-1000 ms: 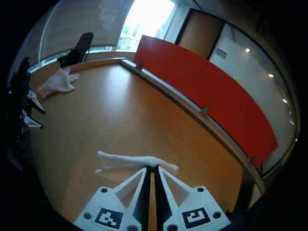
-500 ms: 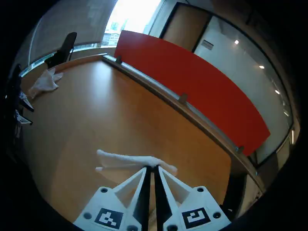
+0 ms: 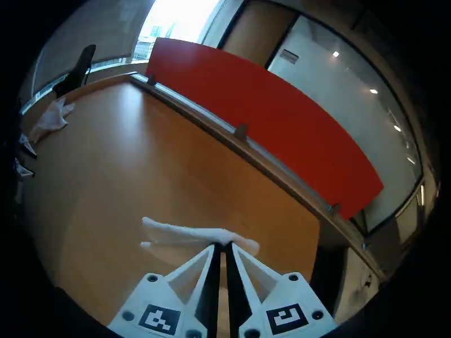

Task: Fold towel

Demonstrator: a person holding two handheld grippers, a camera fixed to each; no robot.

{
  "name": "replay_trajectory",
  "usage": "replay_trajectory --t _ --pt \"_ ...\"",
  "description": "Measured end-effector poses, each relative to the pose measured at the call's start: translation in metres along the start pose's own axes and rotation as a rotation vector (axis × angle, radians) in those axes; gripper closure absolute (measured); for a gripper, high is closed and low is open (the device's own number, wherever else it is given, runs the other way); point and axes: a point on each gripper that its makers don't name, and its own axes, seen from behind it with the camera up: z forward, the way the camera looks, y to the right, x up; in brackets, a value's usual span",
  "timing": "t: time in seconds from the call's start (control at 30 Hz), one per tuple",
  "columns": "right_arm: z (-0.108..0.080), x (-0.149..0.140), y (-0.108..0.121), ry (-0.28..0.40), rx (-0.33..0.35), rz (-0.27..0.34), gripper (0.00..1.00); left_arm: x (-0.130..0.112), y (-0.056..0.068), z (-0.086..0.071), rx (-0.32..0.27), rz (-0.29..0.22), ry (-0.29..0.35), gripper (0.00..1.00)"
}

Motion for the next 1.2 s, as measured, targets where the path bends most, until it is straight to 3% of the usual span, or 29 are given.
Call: replay_trajectory --t 0.47,0.77,1.2 --pt "-0.009 -0.020 0.039 -0.027 -0.040 0.021 0.94 0.010 0.007 0.004 -0.006 0.021 0.001 0.19" --pt "-0.022 -0.043 0.045 -0.052 -0.053 0.038 0.94 0.014 0.014 0.004 -0.015 0.038 0.001 0.19" --pt "-0.044 -0.103 0.050 -0.121 -0.071 0.077 0.94 0.014 0.021 0.001 -0.025 0.063 -0.001 0.19"
